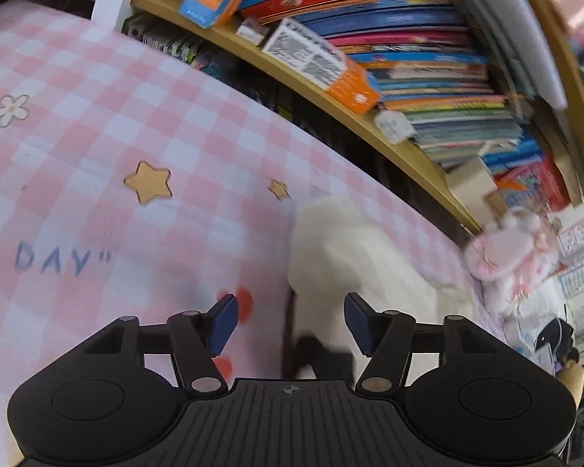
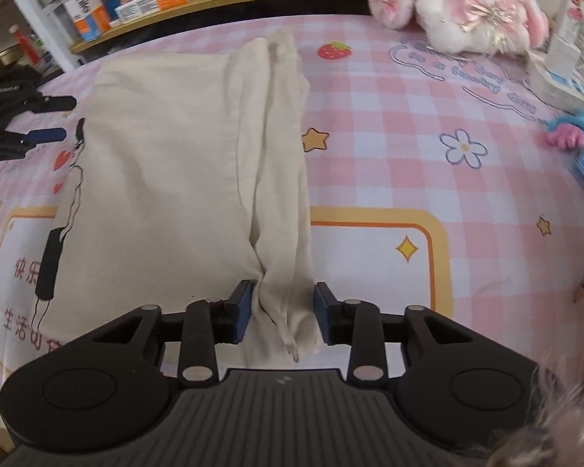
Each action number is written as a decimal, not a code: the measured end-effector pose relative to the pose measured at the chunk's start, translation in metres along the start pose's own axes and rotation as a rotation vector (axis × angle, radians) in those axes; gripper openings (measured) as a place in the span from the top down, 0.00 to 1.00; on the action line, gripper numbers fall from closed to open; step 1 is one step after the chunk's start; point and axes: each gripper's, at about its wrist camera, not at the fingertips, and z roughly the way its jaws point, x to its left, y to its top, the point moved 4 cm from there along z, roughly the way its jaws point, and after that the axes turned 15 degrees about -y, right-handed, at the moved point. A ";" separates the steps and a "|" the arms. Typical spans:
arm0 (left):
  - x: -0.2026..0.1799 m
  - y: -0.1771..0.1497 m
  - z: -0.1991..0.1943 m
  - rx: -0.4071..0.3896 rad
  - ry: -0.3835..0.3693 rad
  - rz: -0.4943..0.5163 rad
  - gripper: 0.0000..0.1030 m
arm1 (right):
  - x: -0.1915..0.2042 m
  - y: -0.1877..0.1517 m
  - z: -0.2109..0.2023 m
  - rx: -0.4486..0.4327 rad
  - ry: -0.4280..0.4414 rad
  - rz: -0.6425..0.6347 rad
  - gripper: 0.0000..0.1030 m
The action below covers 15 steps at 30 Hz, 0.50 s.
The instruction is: Fold clothes
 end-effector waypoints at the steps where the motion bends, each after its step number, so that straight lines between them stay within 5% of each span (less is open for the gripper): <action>1: 0.005 0.005 0.004 -0.008 0.001 -0.004 0.41 | 0.001 -0.001 0.000 -0.004 -0.009 0.001 0.64; 8: 0.022 0.027 0.024 -0.037 -0.145 -0.080 0.44 | 0.003 -0.004 -0.001 -0.026 -0.059 0.022 0.61; 9: 0.014 0.027 0.025 -0.042 -0.147 -0.027 0.45 | 0.002 -0.004 -0.001 -0.021 -0.060 0.038 0.61; 11: -0.006 0.026 0.024 -0.052 -0.139 0.120 0.88 | -0.001 -0.005 0.000 -0.012 -0.057 0.073 0.61; 15: -0.048 0.023 0.022 -0.073 -0.121 0.414 0.88 | 0.000 -0.006 0.000 -0.003 -0.067 0.110 0.61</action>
